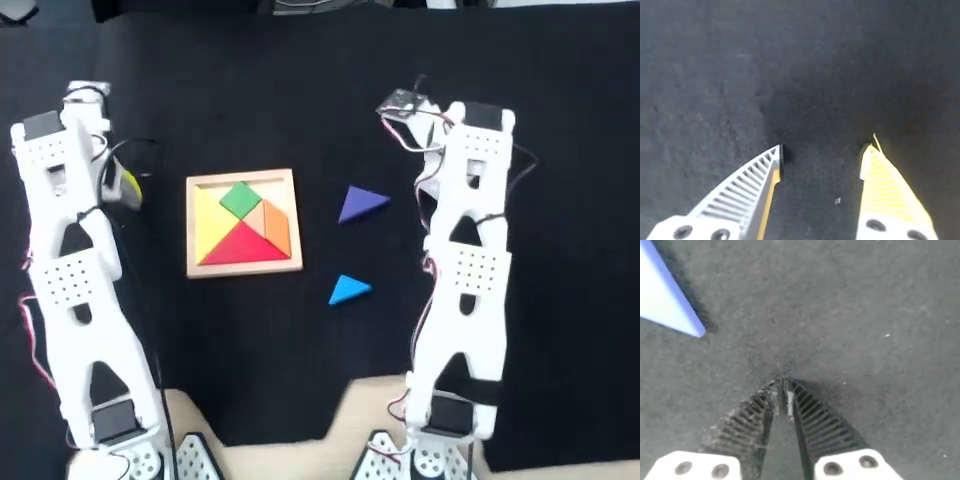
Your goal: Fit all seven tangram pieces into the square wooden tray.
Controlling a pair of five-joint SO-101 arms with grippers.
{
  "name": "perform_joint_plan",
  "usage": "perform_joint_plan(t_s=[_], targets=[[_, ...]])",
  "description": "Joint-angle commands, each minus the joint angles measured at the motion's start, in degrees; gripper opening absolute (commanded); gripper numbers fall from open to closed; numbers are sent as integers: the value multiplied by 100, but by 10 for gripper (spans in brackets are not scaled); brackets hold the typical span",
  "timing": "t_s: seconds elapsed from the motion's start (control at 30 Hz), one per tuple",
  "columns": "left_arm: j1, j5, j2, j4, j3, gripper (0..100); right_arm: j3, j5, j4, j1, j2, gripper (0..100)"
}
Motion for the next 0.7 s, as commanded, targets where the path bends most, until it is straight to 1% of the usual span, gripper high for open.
perform_joint_plan(t_s=[0.0,0.07,0.13,0.3,0.37,0.43,0.53,0.67], targets=[[-110,-422,765,695,-681,237,-259,105,308,422,198,11],[-207,-457,659,703,-567,204,-40,308,308,589,198,11],[-251,-598,501,703,-154,183,365,624,308,756,189,11],[-251,-1196,-308,703,1587,178,866,826,308,1116,13,11],[-251,-1424,-712,695,2202,178,1226,1143,308,1257,-163,11],[-259,-1486,-1116,686,2615,178,1640,1327,308,1407,-400,11],[-286,-1495,-1495,677,2879,180,2299,1503,308,1697,-796,11],[-295,-1468,-1521,677,2738,181,3090,1767,299,2136,-1332,11]])
